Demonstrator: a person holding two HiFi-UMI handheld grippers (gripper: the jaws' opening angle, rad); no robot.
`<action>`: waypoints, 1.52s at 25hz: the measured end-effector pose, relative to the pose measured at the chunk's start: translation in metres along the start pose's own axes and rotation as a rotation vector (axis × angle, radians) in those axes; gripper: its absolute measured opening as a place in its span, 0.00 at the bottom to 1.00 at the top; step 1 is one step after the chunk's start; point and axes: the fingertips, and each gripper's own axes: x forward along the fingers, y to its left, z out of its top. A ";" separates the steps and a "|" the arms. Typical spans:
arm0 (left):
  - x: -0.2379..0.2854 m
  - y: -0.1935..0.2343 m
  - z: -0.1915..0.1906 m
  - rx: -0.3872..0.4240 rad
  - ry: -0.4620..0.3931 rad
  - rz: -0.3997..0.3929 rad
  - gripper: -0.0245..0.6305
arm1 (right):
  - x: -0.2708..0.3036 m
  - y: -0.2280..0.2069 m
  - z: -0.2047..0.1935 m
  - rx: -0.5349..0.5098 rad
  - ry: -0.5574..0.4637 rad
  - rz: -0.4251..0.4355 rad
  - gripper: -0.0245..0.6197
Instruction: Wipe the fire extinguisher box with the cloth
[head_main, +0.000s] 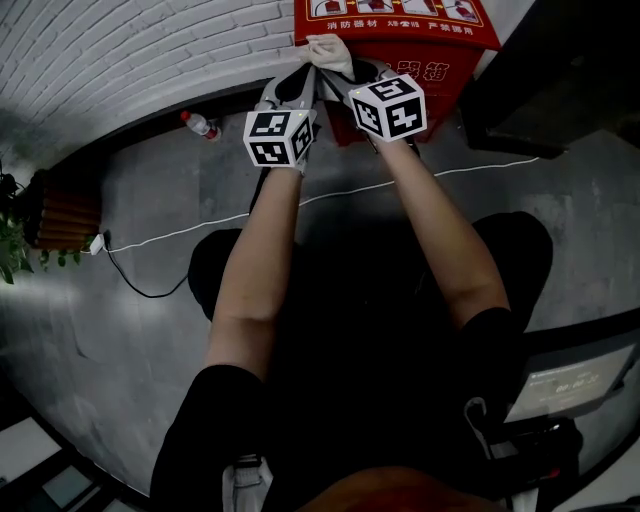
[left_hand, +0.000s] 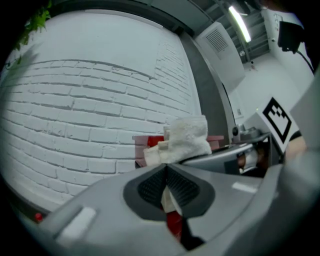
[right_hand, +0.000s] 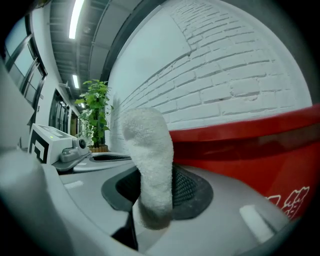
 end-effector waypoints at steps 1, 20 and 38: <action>-0.001 0.000 0.003 0.001 -0.006 -0.003 0.04 | -0.001 0.000 0.002 0.001 -0.003 0.002 0.25; 0.040 -0.047 0.013 -0.017 -0.016 -0.047 0.04 | -0.040 -0.074 -0.004 0.001 -0.012 -0.215 0.25; 0.094 -0.130 0.010 -0.051 -0.047 -0.193 0.04 | -0.143 -0.162 -0.001 0.021 -0.075 -0.419 0.26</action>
